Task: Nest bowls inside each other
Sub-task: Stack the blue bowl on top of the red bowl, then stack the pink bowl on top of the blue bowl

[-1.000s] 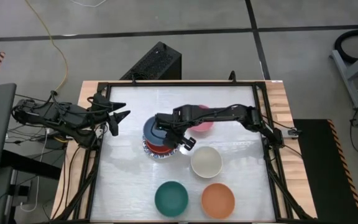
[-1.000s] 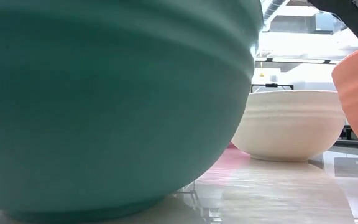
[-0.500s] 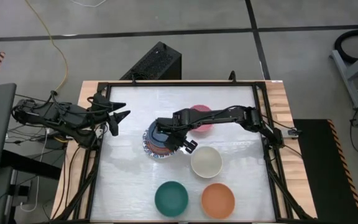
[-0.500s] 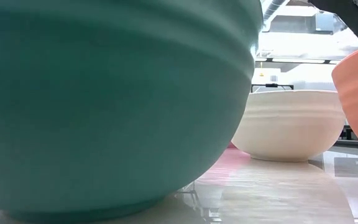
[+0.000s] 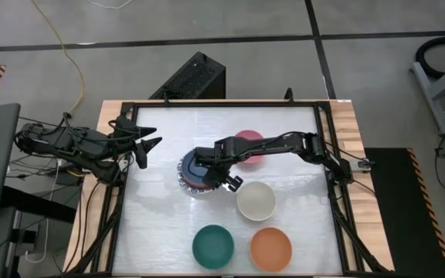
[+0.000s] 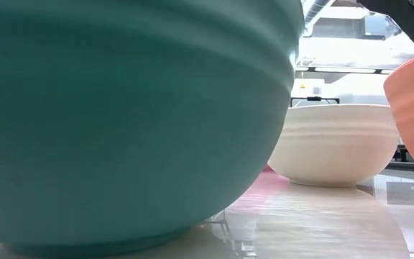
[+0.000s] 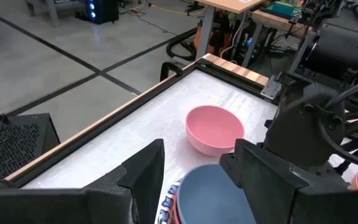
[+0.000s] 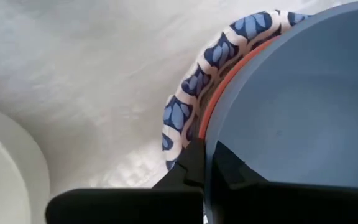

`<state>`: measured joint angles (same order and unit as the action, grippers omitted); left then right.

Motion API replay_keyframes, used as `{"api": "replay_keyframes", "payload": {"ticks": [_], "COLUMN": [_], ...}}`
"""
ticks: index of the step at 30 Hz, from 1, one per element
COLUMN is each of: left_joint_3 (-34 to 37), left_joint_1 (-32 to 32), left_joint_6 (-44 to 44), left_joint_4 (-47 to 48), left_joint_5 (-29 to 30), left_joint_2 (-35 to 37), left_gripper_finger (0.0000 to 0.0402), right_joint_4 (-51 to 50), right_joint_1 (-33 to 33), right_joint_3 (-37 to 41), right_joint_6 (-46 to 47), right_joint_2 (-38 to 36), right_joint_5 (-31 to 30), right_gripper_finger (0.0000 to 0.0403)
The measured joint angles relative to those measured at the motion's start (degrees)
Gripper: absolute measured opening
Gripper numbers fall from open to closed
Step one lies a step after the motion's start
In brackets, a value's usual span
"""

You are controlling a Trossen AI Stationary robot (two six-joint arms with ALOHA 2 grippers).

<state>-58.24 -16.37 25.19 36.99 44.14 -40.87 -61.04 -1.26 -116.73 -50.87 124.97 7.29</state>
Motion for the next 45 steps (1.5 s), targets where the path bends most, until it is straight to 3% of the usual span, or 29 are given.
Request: {"api": "replay_keyframes", "payload": {"ticks": [17, 39, 45], "left_joint_3": [0.0, 0.0, 0.0], "left_joint_1": [0.0, 0.0, 0.0], "left_joint_6": [0.1, 0.1, -0.6], "left_joint_4": [0.0, 0.0, 0.0], "left_joint_5": [0.0, 0.0, 0.0], "left_joint_2": [0.0, 0.0, 0.0], "left_gripper_finger": [0.0185, 0.0185, 0.0185], "right_joint_4": [0.3, -2.3, -7.9], "right_joint_1": [0.7, 1.0, 1.9], "right_joint_3": [0.0, -2.6, -7.8], "right_joint_6": [1.4, 2.3, 3.6], "right_joint_2": [0.0, -0.2, -0.2], "right_joint_5": [1.7, 1.5, 1.6], "right_gripper_finger": [0.0044, 0.0189, 0.0199]}}
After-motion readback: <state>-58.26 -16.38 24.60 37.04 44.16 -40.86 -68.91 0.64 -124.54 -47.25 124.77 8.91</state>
